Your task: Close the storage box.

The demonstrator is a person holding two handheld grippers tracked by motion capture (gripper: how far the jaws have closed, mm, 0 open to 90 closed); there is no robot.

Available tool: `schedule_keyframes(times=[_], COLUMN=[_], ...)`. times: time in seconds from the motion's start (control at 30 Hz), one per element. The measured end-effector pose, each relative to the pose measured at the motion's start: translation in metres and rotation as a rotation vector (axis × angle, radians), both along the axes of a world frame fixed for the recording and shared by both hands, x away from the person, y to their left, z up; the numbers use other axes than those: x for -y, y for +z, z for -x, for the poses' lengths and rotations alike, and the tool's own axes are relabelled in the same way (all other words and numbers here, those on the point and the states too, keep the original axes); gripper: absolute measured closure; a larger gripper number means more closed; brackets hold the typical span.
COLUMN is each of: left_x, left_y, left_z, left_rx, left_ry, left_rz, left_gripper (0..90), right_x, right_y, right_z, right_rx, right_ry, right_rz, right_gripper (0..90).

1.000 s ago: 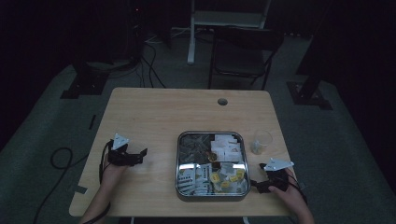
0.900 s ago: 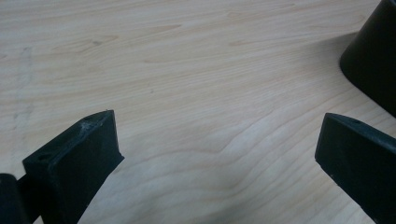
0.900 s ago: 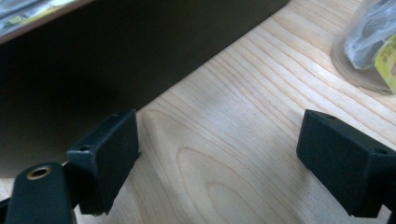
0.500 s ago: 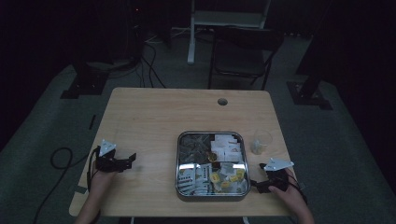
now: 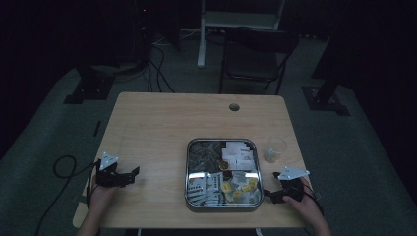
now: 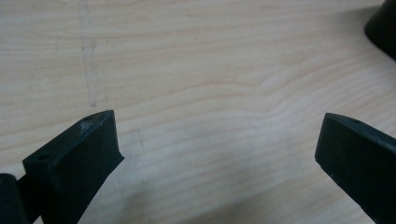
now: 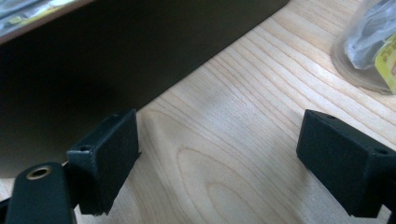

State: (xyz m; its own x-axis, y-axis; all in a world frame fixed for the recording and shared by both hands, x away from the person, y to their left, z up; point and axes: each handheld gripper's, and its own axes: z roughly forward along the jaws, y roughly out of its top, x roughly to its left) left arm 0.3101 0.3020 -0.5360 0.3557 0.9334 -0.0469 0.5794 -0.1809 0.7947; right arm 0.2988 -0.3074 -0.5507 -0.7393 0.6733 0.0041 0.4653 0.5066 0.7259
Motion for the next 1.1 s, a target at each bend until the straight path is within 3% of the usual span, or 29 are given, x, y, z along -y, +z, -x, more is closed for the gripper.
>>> schedule_keyframes(times=[0.67, 0.9, 1.1], left_x=[-0.008, -0.009, -0.007], left_y=[-0.007, -0.008, -0.01], left_z=[0.018, 0.02, 0.018], left_rx=[-0.041, -0.069, -0.132], left_ry=[0.055, 0.095, 0.128], left_rz=[-0.021, -0.048, -0.083], left_gripper=[0.5, 0.5, 0.6], right_x=[0.0, 0.0, 0.0], right_y=[0.0, 0.0, 0.0], right_z=[0.0, 0.0, 0.0], right_rx=[-0.001, -0.001, -0.001], right_ry=[0.0, -0.001, 0.0], right_rz=[0.0, 0.0, 0.0], right_gripper=[12.3, 12.3, 12.3])
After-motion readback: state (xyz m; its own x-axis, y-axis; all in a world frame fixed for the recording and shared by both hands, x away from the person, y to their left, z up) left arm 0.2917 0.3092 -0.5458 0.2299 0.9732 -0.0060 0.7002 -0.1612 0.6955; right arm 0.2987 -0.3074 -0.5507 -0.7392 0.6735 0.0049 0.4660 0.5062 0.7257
